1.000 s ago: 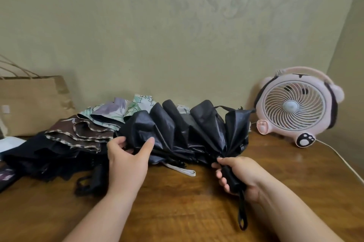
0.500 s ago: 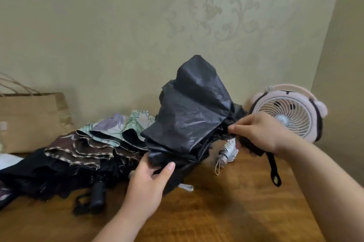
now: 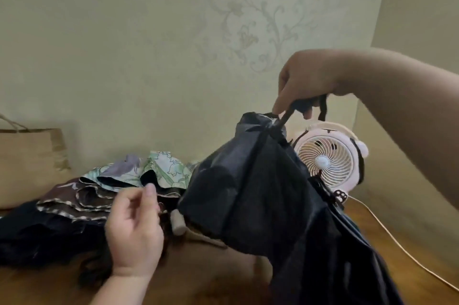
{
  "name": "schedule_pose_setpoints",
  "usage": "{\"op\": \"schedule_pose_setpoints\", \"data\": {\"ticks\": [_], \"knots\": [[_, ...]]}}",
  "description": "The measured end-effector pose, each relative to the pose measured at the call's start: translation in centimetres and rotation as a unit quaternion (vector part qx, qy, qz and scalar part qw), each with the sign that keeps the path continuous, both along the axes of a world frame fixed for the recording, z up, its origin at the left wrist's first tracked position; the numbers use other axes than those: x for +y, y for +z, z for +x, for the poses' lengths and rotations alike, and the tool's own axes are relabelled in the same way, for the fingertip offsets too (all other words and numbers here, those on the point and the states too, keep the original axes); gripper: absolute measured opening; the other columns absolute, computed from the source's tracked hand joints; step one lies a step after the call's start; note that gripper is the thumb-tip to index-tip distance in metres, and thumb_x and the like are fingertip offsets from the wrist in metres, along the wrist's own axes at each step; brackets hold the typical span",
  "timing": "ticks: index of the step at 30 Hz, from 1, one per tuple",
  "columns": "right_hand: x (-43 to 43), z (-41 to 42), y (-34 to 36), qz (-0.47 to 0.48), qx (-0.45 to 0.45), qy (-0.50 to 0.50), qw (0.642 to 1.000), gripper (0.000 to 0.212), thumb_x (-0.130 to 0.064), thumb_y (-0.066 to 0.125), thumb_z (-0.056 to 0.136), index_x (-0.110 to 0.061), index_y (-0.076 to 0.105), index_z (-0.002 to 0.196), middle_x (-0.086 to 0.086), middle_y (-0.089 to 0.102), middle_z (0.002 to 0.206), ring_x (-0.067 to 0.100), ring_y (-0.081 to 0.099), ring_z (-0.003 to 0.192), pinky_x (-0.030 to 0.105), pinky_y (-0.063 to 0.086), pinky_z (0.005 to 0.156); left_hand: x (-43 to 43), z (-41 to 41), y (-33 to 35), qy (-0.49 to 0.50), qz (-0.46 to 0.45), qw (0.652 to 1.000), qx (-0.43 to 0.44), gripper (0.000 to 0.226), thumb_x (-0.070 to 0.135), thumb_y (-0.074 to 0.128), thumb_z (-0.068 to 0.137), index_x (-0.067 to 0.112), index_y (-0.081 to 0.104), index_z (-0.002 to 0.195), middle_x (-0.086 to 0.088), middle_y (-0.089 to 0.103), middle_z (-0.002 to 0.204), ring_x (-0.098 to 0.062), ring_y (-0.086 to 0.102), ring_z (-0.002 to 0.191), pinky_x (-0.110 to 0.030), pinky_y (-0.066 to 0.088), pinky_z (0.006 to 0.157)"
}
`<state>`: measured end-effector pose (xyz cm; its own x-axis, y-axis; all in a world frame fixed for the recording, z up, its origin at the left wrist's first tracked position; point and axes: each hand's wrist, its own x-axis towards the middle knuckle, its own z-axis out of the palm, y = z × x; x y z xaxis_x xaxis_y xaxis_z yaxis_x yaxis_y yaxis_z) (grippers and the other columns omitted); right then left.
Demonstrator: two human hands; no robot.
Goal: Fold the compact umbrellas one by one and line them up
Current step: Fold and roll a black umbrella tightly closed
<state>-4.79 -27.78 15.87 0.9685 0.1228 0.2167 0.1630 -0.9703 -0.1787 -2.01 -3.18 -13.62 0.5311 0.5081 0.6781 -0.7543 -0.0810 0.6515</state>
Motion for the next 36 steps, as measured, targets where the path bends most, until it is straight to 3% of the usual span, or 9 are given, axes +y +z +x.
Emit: {"op": "schedule_pose_setpoints", "data": {"ticks": [2, 5, 9, 12, 15, 20, 24, 32, 36], "knots": [[2.0, 0.1, -0.4, -0.059, -0.017, 0.021, 0.998, 0.038, -0.039, 0.083, 0.079, -0.004, 0.073, 0.089, 0.009, 0.074, 0.066, 0.021, 0.074, 0.063, 0.034, 0.056, 0.067, 1.0, -0.5, 1.1, 0.028, 0.021, 0.999, -0.034, 0.04, 0.047, 0.058, 0.096, 0.009, 0.057, 0.082, -0.002, 0.055, 0.067, -0.017, 0.051, 0.061, -0.035, 0.045, 0.058], [4.8, -0.2, -2.0, -0.122, -0.041, 0.076, 0.989, 0.036, -0.045, 0.08, 0.08, -0.011, 0.069, 0.086, 0.002, 0.072, 0.059, 0.009, 0.067, 0.051, 0.019, 0.047, 0.044, 1.7, -2.0, 3.1, 0.055, 0.096, 0.992, -0.058, 0.022, 0.035, 0.057, 0.096, 0.022, 0.061, 0.079, 0.001, 0.056, 0.069, -0.013, 0.053, 0.067, -0.026, 0.042, 0.065], [7.0, -0.1, -5.3, -0.125, -0.035, 0.145, 0.981, 0.039, -0.042, 0.085, 0.077, -0.011, 0.062, 0.084, 0.006, 0.07, 0.06, 0.012, 0.061, 0.044, 0.019, 0.042, 0.033, 0.6, -3.3, 7.1, -0.088, 0.213, 0.972, 0.039, 0.026, 0.058, 0.066, 0.081, 0.037, 0.067, 0.096, 0.014, 0.069, 0.097, -0.007, 0.064, 0.091, -0.023, 0.047, 0.079], [7.7, 0.4, -7.0, -0.105, -0.031, 0.166, 0.98, 0.045, -0.047, 0.088, 0.073, -0.013, 0.061, 0.084, 0.006, 0.069, 0.066, 0.009, 0.056, 0.039, 0.03, 0.051, 0.038, -0.5, -2.7, 9.4, -0.189, 0.403, 0.874, 0.194, 0.074, 0.077, 0.074, 0.064, 0.054, 0.049, 0.13, 0.029, 0.055, 0.133, 0.008, 0.051, 0.125, -0.021, 0.041, 0.101], [7.9, 0.9, -7.7, -0.072, -0.11, 0.192, 0.973, 0.048, -0.057, 0.085, 0.071, -0.018, 0.062, 0.085, -0.003, 0.066, 0.071, 0.012, 0.059, 0.057, 0.033, 0.051, 0.057, -1.1, -1.9, 10.2, -0.182, 0.527, 0.798, 0.227, 0.068, 0.065, 0.082, 0.072, 0.061, 0.039, 0.125, 0.032, 0.051, 0.128, 0.008, 0.049, 0.123, -0.007, 0.036, 0.094], [7.4, 1.3, -9.5, 0.104, -0.136, 0.2, 0.965, 0.036, -0.047, 0.075, 0.087, -0.023, 0.069, 0.113, -0.014, 0.068, 0.097, 0.001, 0.063, 0.09, 0.014, 0.05, 0.074, -0.5, -0.5, 10.4, -0.145, 0.481, 0.839, 0.209, 0.05, 0.056, 0.083, 0.075, 0.07, 0.042, 0.099, 0.037, 0.052, 0.119, 0.026, 0.049, 0.097, 0.003, 0.034, 0.078], [4.8, -0.8, -11.5, 0.159, -0.119, 0.204, 0.959, 0.059, -0.053, 0.069, 0.087, -0.037, 0.051, 0.14, -0.013, 0.067, 0.111, 0.005, 0.067, 0.098, 0.023, 0.053, 0.085, 0.2, 0.6, 10.0, -0.141, 0.477, 0.843, 0.206, 0.028, 0.056, 0.081, 0.078, 0.05, 0.066, 0.101, 0.021, 0.071, 0.102, 0.006, 0.064, 0.095, -0.023, 0.051, 0.092], [-0.3, -11.2, -17.3, 0.081, -0.103, 0.06, 0.99, 0.051, -0.093, 0.061, 0.061, -0.056, 0.064, 0.096, -0.018, 0.062, 0.06, 0.0, 0.051, 0.04, 0.009, 0.036, 0.039, -0.4, 0.8, 10.0, -0.063, 0.469, 0.854, 0.215, 0.019, 0.049, 0.08, 0.08, 0.032, 0.076, 0.087, 0.016, 0.07, 0.077, -0.002, 0.063, 0.07, -0.02, 0.047, 0.061], [1.4, -11.4, -18.3, 0.094, -0.03, 0.047, 0.994, 0.06, -0.1, 0.052, 0.055, -0.065, 0.057, 0.103, -0.025, 0.062, 0.063, -0.001, 0.058, 0.051, 0.008, 0.04, 0.046, -1.4, 0.9, 9.6, -0.033, 0.445, 0.87, 0.212, 0.023, 0.047, 0.08, 0.083, 0.028, 0.07, 0.074, 0.01, 0.063, 0.063, -0.007, 0.057, 0.061, -0.028, 0.043, 0.056]]}}
